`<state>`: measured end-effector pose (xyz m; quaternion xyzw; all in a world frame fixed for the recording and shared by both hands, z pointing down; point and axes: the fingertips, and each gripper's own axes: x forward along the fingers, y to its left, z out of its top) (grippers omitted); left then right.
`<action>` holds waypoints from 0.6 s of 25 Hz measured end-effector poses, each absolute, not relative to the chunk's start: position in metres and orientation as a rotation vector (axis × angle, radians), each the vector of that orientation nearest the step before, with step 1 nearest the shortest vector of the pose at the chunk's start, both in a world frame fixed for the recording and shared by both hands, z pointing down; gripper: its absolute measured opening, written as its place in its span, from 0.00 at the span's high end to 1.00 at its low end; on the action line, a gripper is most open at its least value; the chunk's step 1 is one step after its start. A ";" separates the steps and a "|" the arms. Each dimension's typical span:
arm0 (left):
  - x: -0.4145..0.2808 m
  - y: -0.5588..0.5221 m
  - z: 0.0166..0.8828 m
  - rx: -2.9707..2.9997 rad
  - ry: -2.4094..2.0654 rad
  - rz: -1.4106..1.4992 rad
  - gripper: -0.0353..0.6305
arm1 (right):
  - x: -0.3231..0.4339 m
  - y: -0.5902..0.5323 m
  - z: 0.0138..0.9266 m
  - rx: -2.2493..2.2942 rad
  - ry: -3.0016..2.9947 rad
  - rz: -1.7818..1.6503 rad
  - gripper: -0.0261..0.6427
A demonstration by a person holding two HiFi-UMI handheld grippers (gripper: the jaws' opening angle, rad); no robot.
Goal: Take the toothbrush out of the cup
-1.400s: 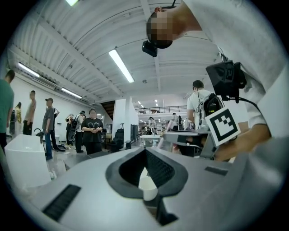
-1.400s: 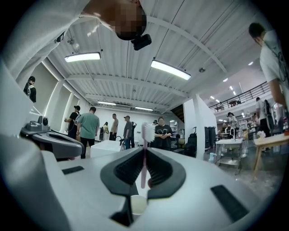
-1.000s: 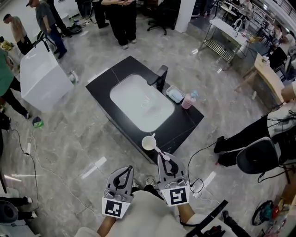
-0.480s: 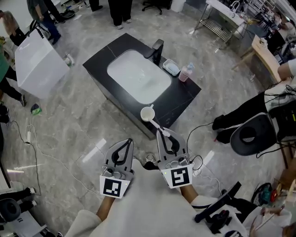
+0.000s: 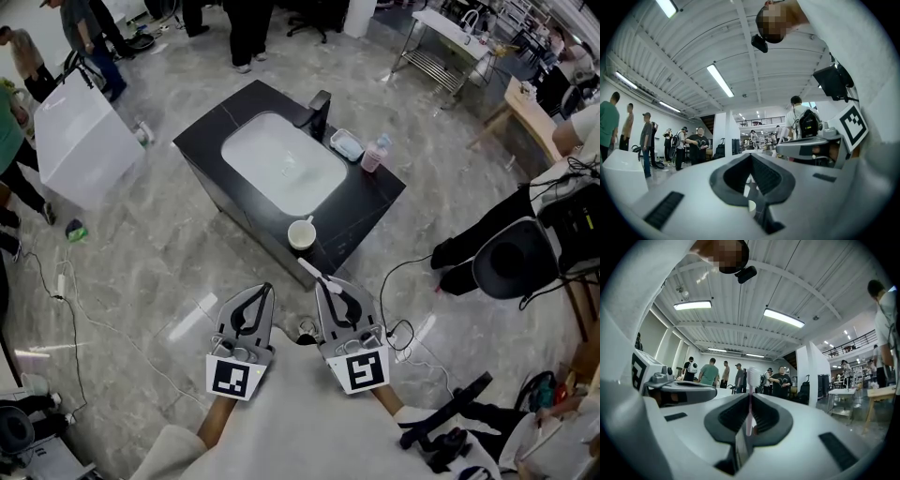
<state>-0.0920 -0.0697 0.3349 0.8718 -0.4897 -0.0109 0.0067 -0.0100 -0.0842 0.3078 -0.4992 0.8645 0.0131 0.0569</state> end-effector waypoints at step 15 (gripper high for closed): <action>-0.085 -0.063 0.343 2.745 -1.458 -0.021 0.95 | -0.003 -0.066 0.323 -1.595 2.612 0.015 0.92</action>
